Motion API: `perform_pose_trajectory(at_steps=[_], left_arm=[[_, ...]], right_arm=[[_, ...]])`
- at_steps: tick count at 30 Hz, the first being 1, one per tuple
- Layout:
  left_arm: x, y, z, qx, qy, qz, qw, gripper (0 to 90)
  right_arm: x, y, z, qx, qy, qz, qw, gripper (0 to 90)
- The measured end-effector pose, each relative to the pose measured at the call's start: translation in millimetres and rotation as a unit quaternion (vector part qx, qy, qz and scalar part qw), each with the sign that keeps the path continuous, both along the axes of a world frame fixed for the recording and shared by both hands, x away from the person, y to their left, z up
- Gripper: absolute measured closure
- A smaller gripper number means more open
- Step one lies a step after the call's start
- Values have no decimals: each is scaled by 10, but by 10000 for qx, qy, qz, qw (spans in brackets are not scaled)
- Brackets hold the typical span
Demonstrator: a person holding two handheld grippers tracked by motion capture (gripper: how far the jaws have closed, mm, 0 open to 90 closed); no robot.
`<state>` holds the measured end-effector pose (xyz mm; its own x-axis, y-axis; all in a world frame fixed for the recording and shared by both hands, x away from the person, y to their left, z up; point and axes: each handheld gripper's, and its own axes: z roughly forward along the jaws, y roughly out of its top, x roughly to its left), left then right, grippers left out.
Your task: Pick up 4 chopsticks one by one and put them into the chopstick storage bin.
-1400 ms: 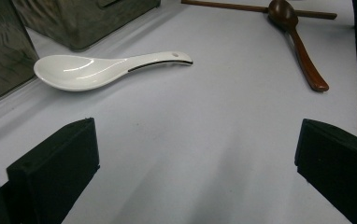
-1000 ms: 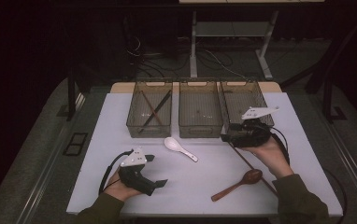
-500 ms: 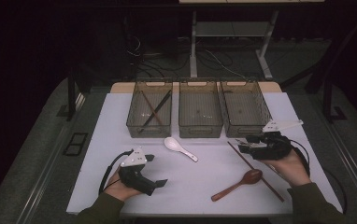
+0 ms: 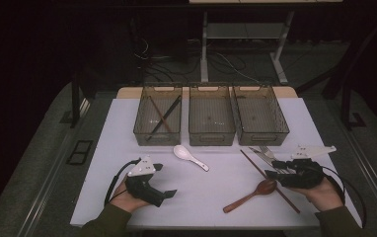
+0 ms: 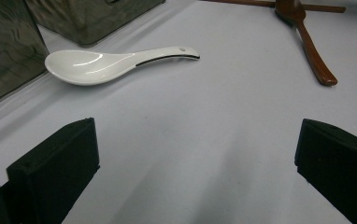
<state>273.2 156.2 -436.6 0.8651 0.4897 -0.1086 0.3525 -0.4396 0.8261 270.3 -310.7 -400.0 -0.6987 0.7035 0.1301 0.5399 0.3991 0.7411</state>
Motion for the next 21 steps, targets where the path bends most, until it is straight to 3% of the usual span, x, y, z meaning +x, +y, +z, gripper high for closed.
perform_pose_trajectory(at_steps=[13,21], left_arm=[[0,-1,1,54,2,-25,10000,0],[-4,-8,1,68,5,-19,10000,0]], right_arm=[[-275,-176,-211,-560,309,-99,9979,655],[-306,-240,-334,-790,551,-132,9953,703]])
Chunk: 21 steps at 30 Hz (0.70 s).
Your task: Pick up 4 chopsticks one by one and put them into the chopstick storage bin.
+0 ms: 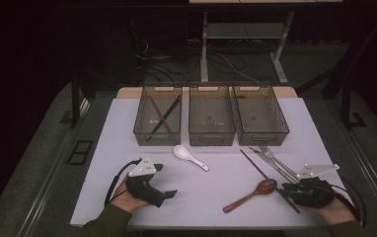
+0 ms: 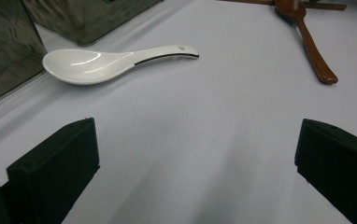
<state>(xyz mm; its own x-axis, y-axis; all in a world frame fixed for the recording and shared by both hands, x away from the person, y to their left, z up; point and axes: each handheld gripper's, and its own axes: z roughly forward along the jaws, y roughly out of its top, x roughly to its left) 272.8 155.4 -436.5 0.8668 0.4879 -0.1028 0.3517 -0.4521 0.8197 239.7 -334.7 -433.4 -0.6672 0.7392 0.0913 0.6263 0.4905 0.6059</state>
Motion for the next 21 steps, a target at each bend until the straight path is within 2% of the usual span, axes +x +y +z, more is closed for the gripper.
perform_pose_trajectory(at_steps=[7,13,17,20,21], left_arm=[[2,-1,-2,7,-6,-17,10000,0],[1,-3,-3,21,-9,-20,10000,0],[2,-2,-3,22,-9,-26,10000,0],[-2,-8,-5,15,-4,-15,10000,0],[0,-6,-4,17,-13,-20,10000,0]], right_arm=[[11,39,-46,-121,113,53,9998,749],[13,40,-46,-238,43,53,9997,815],[28,9,-45,-368,-68,-26,9993,824],[41,-25,-51,-280,-22,-35,9996,825],[40,-24,-54,-318,-77,-9,9995,825]])
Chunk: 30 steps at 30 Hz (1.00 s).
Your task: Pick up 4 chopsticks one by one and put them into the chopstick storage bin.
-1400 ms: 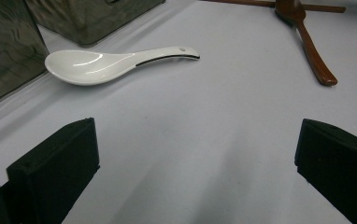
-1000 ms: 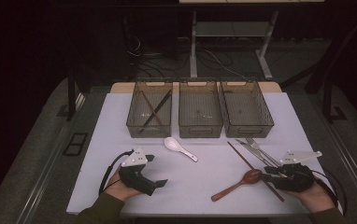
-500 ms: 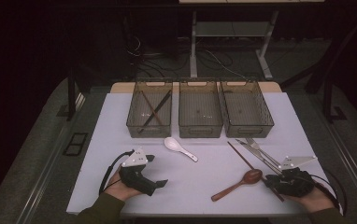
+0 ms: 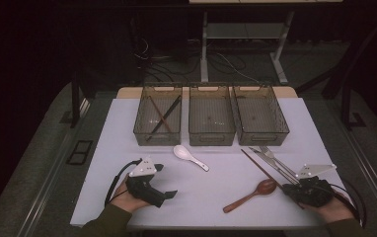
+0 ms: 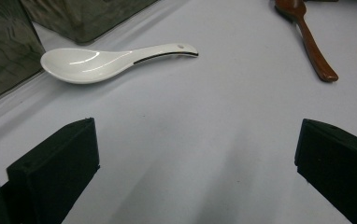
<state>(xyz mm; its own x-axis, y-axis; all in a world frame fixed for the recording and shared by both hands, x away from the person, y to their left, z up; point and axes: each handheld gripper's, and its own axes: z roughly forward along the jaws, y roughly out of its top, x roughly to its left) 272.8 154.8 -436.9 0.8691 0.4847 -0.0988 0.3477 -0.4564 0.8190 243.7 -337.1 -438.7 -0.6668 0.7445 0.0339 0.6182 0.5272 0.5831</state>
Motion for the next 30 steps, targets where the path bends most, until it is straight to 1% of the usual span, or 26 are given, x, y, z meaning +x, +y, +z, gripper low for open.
perform_pose_trajectory(at_steps=[1,6,8,10,12,15,16,17,21,25,26,30], left_arm=[[1,1,0,-2,1,1,10000,0],[-1,-6,-4,14,14,-2,10000,0],[-2,-8,-5,11,21,5,10000,0],[-3,-7,-4,-8,15,11,10000,0],[-4,-7,-4,-15,15,17,10000,0],[-3,-10,-5,-3,21,10,10000,0],[-3,-10,-4,-4,14,6,10000,0],[-4,-10,-4,-6,14,2,10000,0],[0,-8,-5,-2,6,-5,10000,0],[-3,-12,-6,-2,21,-4,10000,0],[-2,-11,-5,2,17,-7,10000,0],[-3,-10,-4,-4,16,-8,10000,0]], right_arm=[[0,3,-1,-32,-42,17,10000,825],[-1,2,-4,-26,-16,13,10000,832],[0,9,-2,-80,-44,26,10000,837],[5,17,5,-63,36,-4,10000,842],[13,13,7,-70,26,-20,10000,843],[26,1,10,7,83,-94,9999,844],[33,-4,9,-18,36,-120,9999,843],[38,-9,12,-20,51,-160,9999,844],[47,-35,31,93,26,-186,9998,844],[39,-63,79,219,-67,-208,9995,844],[40,-76,88,249,-124,-187,9994,844],[33,-107,126,406,-168,-194,9988,844]])
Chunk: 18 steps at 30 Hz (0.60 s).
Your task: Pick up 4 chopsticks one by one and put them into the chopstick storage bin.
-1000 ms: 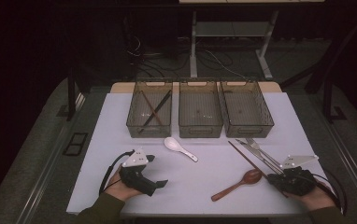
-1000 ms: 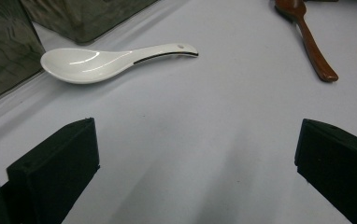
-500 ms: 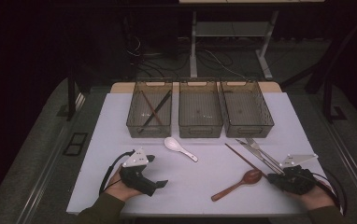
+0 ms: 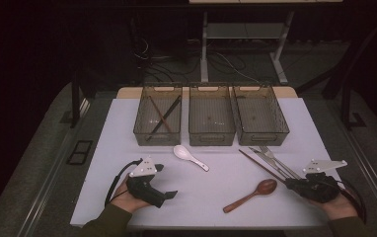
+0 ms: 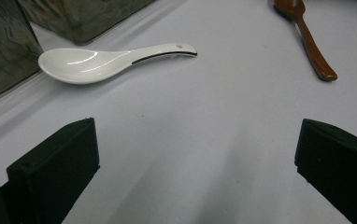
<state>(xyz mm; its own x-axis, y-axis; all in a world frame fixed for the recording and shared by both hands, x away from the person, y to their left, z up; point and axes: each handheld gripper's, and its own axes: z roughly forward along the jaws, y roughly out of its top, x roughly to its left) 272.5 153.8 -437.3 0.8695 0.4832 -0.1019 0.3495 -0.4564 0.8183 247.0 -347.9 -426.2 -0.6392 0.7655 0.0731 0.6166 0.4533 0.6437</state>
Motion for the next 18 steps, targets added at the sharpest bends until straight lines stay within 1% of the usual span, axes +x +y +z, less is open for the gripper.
perform_pose_trajectory(at_steps=[1,3,5,6,7,8,16,18], left_arm=[[1,-1,-1,1,2,1,10000,0],[0,-1,-1,-2,4,-1,10000,0],[1,-1,-1,4,3,-4,10000,0],[1,-1,-2,7,5,-6,10000,0],[1,-1,-2,9,7,-6,10000,0],[2,-1,-3,11,4,-9,10000,0],[6,1,-3,39,-7,-28,10000,0],[5,-5,-7,-2,2,-6,10000,0]], right_arm=[[2,-10,7,21,-23,5,10000,845],[-7,-27,32,146,-34,-5,9999,844],[-10,-45,53,261,-91,-22,9996,844],[-13,-56,67,357,-101,-16,9993,844],[-19,-66,82,384,-89,0,9992,844],[-16,-77,91,398,-160,11,9991,844],[-26,-100,172,719,-330,116,9968,844],[-22,-98,194,779,-350,148,9962,844]])
